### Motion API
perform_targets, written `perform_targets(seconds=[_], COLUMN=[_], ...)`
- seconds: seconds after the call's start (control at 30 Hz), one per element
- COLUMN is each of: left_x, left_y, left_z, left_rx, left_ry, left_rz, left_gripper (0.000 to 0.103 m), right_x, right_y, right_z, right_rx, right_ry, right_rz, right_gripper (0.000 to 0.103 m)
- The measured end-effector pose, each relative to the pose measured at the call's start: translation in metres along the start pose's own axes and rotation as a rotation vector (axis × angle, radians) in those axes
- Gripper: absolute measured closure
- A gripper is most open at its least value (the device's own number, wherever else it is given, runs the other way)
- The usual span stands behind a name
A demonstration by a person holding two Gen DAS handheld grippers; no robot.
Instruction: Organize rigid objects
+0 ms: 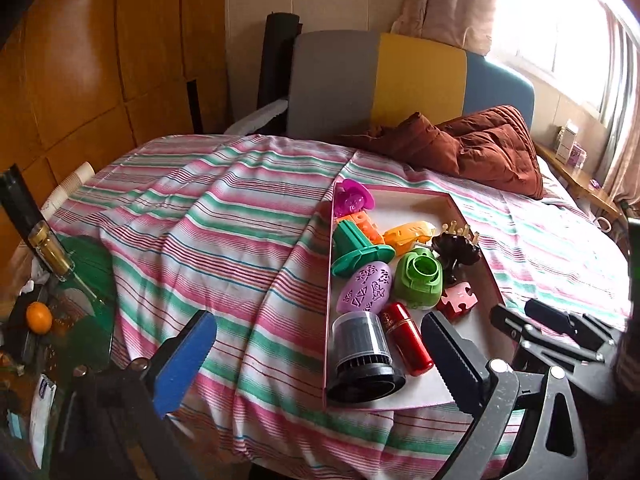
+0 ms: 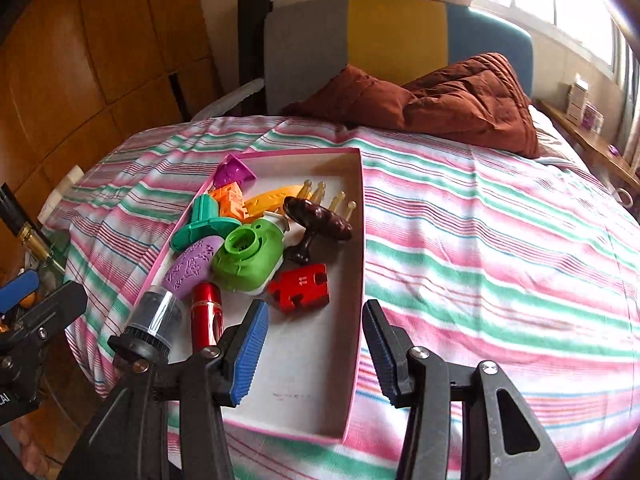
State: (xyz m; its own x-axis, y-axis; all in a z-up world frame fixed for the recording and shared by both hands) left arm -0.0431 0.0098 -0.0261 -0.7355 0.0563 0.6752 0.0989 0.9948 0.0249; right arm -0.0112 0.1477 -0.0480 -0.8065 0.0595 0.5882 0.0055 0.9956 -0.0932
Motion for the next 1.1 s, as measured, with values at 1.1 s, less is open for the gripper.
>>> perform_targets(seconds=[1.1], left_x=[-0.011], left_y=[-0.013], left_z=[-0.016], left_rx=[0.054], left_ry=[0.054], left_rz=[-0.048], left_gripper=[0.004], right_x=[-0.006], right_y=[-0.019], right_z=[-0.021], right_rx=[-0.059], right_ry=[0.08], right_rz=[-0.004], right_gripper=[0.054])
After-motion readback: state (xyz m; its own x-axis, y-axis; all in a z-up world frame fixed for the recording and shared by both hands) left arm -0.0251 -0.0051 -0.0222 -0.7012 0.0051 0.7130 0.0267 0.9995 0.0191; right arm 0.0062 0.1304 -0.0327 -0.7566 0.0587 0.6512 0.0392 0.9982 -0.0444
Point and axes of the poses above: each gripper's, at about its wrist camera, not at the fingertips, and z roughly the way its jaws point, y to its right, x to its top, the point moved 5 cm from there along z, roughly the way its jaws point, and after that the axes turned 4 degrees about -y, right-handed, at the moved point
